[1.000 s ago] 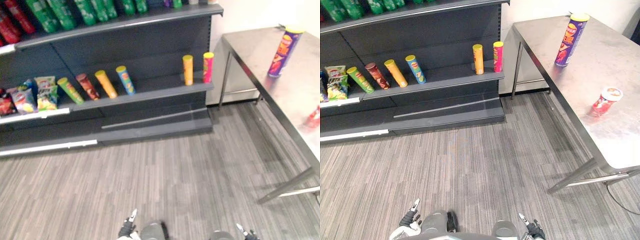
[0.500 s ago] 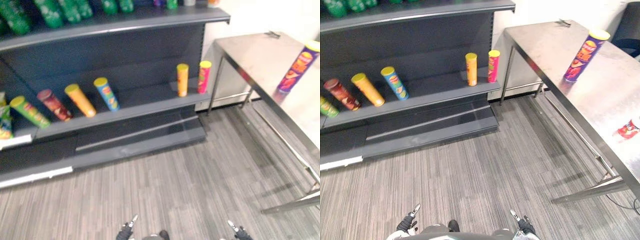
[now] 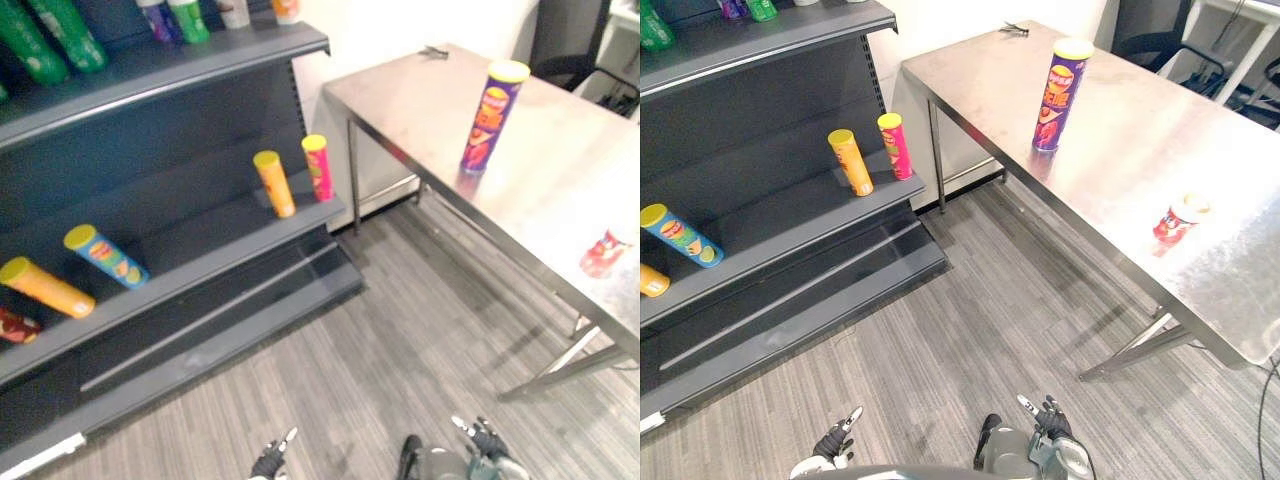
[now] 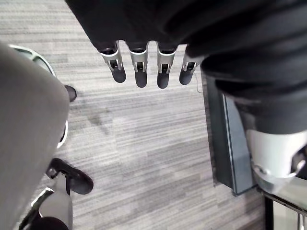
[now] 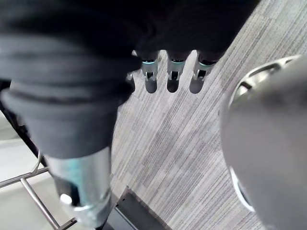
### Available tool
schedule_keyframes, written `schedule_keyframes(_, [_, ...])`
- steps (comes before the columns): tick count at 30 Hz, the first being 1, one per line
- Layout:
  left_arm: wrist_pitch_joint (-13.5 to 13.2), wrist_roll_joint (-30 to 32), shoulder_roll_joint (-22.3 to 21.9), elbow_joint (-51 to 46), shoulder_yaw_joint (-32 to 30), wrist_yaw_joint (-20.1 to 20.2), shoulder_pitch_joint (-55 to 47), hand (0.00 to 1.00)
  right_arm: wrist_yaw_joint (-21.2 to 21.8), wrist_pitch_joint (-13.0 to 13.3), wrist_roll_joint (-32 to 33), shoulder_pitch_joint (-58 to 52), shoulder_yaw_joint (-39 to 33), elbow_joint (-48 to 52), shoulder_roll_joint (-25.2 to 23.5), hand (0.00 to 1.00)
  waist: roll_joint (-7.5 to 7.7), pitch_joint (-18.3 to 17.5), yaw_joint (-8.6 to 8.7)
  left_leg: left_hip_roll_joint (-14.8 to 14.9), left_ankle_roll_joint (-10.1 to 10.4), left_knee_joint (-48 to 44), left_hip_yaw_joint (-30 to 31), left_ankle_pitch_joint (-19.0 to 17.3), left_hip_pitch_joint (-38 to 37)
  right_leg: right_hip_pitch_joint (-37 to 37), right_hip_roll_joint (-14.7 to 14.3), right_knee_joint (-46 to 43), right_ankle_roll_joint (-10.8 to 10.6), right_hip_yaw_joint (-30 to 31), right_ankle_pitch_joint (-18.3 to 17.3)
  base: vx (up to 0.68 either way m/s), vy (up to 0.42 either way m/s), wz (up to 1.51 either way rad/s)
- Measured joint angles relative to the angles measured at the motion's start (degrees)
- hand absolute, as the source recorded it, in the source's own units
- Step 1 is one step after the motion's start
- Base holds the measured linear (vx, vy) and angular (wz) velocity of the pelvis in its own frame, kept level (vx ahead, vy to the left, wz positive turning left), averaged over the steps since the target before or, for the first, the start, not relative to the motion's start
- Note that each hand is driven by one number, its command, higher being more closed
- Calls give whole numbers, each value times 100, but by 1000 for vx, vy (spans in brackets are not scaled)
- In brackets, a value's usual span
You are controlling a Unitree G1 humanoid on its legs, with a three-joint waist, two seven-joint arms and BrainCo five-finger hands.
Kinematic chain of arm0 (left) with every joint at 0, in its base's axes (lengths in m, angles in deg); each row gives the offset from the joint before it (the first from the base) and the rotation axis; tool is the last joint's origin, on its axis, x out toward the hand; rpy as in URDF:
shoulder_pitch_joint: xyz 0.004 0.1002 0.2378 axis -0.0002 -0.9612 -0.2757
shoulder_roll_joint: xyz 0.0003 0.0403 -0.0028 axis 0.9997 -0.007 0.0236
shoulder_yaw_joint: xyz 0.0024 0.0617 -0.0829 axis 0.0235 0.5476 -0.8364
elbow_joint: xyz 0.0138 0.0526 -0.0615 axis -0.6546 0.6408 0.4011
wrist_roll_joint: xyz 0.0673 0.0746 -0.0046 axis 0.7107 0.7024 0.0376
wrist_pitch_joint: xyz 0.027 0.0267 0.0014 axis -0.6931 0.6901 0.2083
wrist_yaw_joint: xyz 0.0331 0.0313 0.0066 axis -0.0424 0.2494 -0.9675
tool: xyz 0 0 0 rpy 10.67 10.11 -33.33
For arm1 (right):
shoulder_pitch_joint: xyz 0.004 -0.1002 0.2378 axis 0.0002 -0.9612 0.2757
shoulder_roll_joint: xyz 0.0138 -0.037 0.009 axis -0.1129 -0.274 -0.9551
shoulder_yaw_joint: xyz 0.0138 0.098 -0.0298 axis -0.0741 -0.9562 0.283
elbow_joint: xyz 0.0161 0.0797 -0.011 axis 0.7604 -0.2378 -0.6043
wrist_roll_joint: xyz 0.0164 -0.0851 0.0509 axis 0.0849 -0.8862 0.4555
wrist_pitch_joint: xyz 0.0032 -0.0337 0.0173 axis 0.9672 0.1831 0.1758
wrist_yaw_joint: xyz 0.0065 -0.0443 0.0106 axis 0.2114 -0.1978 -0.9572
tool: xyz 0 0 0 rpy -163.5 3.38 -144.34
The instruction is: Put the gum and the chips on the shelf.
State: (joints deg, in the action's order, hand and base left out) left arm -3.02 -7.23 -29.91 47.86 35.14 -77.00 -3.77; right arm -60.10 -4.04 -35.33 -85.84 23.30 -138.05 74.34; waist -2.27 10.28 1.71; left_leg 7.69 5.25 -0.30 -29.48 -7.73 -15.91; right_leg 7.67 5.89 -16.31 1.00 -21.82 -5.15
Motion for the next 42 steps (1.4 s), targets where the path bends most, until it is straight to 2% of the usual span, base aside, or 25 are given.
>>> schedule_keyframes(1, [-1, 0, -11, -16, -26, 2, 2, 0, 2, -1, 9, 0, 17, 0, 0, 0, -39, -26, -6, 2, 7, 0, -13, -5, -22, -15, -8, 61, 0, -2, -1, -45, -4, -13])
schedule_keyframes(4, [28, 0, -61, -95, -146, 2, 2, 0, 7, -1, 31, -23, 36, 45, -13, 0, 32, -21, 9, 47, 83, -67, -132, -113, 83, 59, -9, 198, -52, -50, -32, -90, 20, -6])
schedule_keyframes(6, [83, 0, -64, -136, -138, -1, 11, 0, 12, -2, 129, -16, 16, 61, -1, 0, 11, -20, 67, 139, 140, -199, -163, -453, 210, 254, 18, -89, 0, -105, -181, -69, 12, 5])
schedule_keyframes(8, [116, -3, 18, -126, -138, -32, 38, 0, 21, -5, 338, -80, -20, 117, -21, 0, 87, -44, 152, 100, 234, -411, -213, -643, 313, 611, 262, -821, 0, -98, -548, 28, -26, -3])
schedule_keyframes(10, [119, -2, 13, -123, -153, -66, 32, 0, 26, -1, 441, -148, -34, 174, -2, 0, 83, -58, 164, 119, 293, -546, -358, -688, 260, 734, 290, -1149, 11, 25, -812, 149, -107, -36])
schedule_keyframes(11, [117, -2, 26, -128, -182, -74, 44, 0, 13, 3, 479, -173, -44, 180, 8, 0, 157, -86, 208, 163, 363, -1040, -473, -638, 324, 797, 281, -1325, 64, 208, -961, 171, -122, -55])
schedule_keyframes(13, [117, -5, -16, -127, -223, -115, 17, 0, 13, 13, 519, -183, -91, 93, 61, 0, 87, -108, 281, 449, 439, -1977, -590, -596, 565, 791, 142, -1340, 140, 429, -1015, 194, -145, -81])
schedule_keyframes(14, [113, -15, -82, -133, -380, -126, 33, 0, 8, 6, 604, -184, -104, 31, 147, 0, -6, -94, 275, 800, 501, -2960, -631, -443, 810, 760, -63, -1305, 207, 696, -1012, 330, -198, -140])
schedule_keyframes(15, [109, -20, -100, -136, -458, -129, 13, 0, 1, -2, 604, -228, -174, -64, 234, 0, -118, -100, 268, 1104, 344, -3820, -550, -39, 993, 637, -301, -1241, 284, 985, -1011, 359, -179, -145])
schedule_keyframes(16, [108, -20, -114, -137, -524, -128, -10, 0, 0, -3, 604, -260, -242, -106, 263, 0, -117, -94, 274, 1216, 262, -4186, -469, 266, 1080, 571, -394, -1205, 381, 1158, -995, 331, -102, -142])
schedule_keyframes(17, [106, -33, -161, -136, -601, -128, -59, 0, -7, 0, 605, -310, -346, -187, 311, 0, -100, -86, 257, 1312, 194, -4686, -250, 401, 1282, 446, -512, -1112, 416, 1401, -982, 315, -48, -152])
schedule_keyframes(18, [100, -61, -169, -167, -740, -136, -50, 0, -37, -1, 612, -388, -681, -298, 364, 0, -141, -89, 263, 1264, 192, -5253, 172, 142, 1550, 170, -680, -878, 444, 1774, -954, 298, -28, -141])
schedule_keyframes(20, [81, -99, -227, -264, -980, -144, -38, 0, -103, -3, 621, -540, -1091, -388, 375, 0, -93, -62, 251, 1012, 93, -5410, 563, -165, 1862, -237, -778, -593, 410, 2183, -927, 268, 33, -118])
schedule_keyframes(23, [-21, -120, -296, -455, -1092, -152, -112, 0, -195, -5, 626, -645, -1415, -412, 341, 0, -57, -57, 222, 612, 11, -4925, 1101, -527, 2548, -635, -809, -242, 314, 2763, -873, 251, 135, -107])
schedule_keyframes(27, [-56, -110, -309, -513, -1250, -155, -118, 0, -234, 3, 625, -583, -1433, -268, 203, 0, -11, -57, 90, 307, -42, -3139, 2114, -529, 2772, -891, -795, -128, 88, 3621, -966, 242, 240, -117])
schedule_keyframes(28, [-73, -104, -300, -512, -1244, -154, -121, 0, -234, 4, 621, -579, -1423, -170, 132, 0, 0, -63, 93, 229, -63, -2550, 2447, -445, 2753, -919, -744, -155, -41, 3833, -1066, 254, 354, -92])
schedule_keyframes(30, [-74, -99, -298, -500, -1238, -150, -134, 0, -223, 17, 614, -567, -1380, -123, 76, 0, -5, -72, 95, 138, -84, -1802, 2680, -107, 2609, -910, -662, -282, -221, 4120, -1278, 231, 345, -81])
schedule_keyframes(31, [-74, -96, -325, -453, -1213, -145, -159, 0, -212, 17, 608, -567, -1380, -122, 79, 0, -79, -106, 93, 167, -89, -1507, 2704, 76, 2458, -898, -673, -384, -306, 4231, -1410, 265, 423, -75])
schedule_keyframes(32, [-62, -66, -194, -383, -1092, -130, -194, 0, -204, -5, 592, -523, -1373, -169, -45, 0, 66, -188, 115, 48, 163, -1452, 2394, 182, 2326, -823, -481, -590, -470, 4329, -1497, 247, 395, -81])
schedule_keyframes(34, [-70, -23, -54, -339, -1013, -133, -232, 0, -126, -2, 570, -459, -1375, -174, -271, 0, 232, -295, 39, -62, 88, -1403, 2000, -34, 2237, -672, -226, -412, -575, 4199, -1206, 192, 373, -106])
schedule_keyframes(36, [-63, 131, 33, -226, -737, -145, -163, 0, -121, -9, 361, -371, -1299, -184, -344, 0, 264, -370, -36, -49, -72, -1354, 1477, -159, 2112, -611, -89, -44, -665, 4255, -743, 133, 354, -120])
schedule_keyframes(37, [-63, 195, 69, -202, -598, -148, -155, 0, -120, -9, 358, -337, -1230, -186, -330, 0, 205, -370, -37, -45, -100, -1289, 1341, -170, 2054, -584, -51, 46, -686, 4191, -597, 94, 283, -114])
schedule_keyframes(38, [-61, 377, 135, -132, -270, -139, -108, 0, -120, -4, 347, -261, -1119, -201, -295, 0, 179, -379, -5, -51, -173, -1091, 1039, -126, 1840, -579, 31, 248, -728, 3761, -243, 59, 202, -97])
schedule_keyframes(40, [-64, 448, 142, -131, -46, -120, -102, 0, -126, -1, 159, -229, -1115, -300, -259, 0, 83, -386, -10, -90, -228, -952, 923, -89, 1698, -585, 124, 432, -778, 3226, 17, 57, 198, -85])
schedule_keyframes(42, [-69, 546, 154, -132, 179, -114, -49, 0, -135, -8, 69, -249, -1149, -432, -205, 0, 119, -406, -20, -262, -259, -867, 935, -70, 1594, -641, 304, 614, -803, 2873, 69, 54, 125, -46])
